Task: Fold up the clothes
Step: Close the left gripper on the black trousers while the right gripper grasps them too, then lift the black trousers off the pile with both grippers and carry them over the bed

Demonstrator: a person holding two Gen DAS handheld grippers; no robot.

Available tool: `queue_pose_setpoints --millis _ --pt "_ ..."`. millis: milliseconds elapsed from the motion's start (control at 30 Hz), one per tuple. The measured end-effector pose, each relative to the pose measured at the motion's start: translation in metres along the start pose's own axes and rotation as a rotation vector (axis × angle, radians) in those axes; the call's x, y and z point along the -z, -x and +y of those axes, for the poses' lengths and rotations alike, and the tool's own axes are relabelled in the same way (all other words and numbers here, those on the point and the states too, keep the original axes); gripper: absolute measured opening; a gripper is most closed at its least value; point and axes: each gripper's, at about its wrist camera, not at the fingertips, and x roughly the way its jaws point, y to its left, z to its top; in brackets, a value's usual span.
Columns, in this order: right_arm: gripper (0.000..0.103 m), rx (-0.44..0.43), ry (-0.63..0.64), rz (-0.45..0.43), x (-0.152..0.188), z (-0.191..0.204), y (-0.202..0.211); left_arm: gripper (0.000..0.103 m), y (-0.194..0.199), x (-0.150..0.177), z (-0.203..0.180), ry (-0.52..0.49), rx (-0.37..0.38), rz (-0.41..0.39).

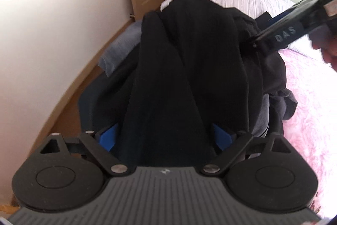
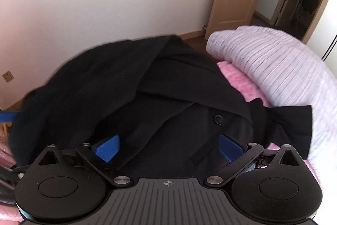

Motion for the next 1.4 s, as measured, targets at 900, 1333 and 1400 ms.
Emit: queue_pose_setpoints --millis 900,1333,1400 --pt "0.0 0.008 -0.123 -0.151 0.003 -0.079 0.075 0.004 0.106 -0.052 -0.033 -0.101 0.208 -0.274" --pt "0.076 0.126 0.226 -0.085 0.076 0.016 -0.012 0.004 0.091 -0.078 0.0 -0.128 0.141 -0.245" --pt "0.076 0.142 0.294 -0.106 0.075 0.022 -0.025 0.004 0.084 -0.076 0.004 -0.124 0.134 -0.233"
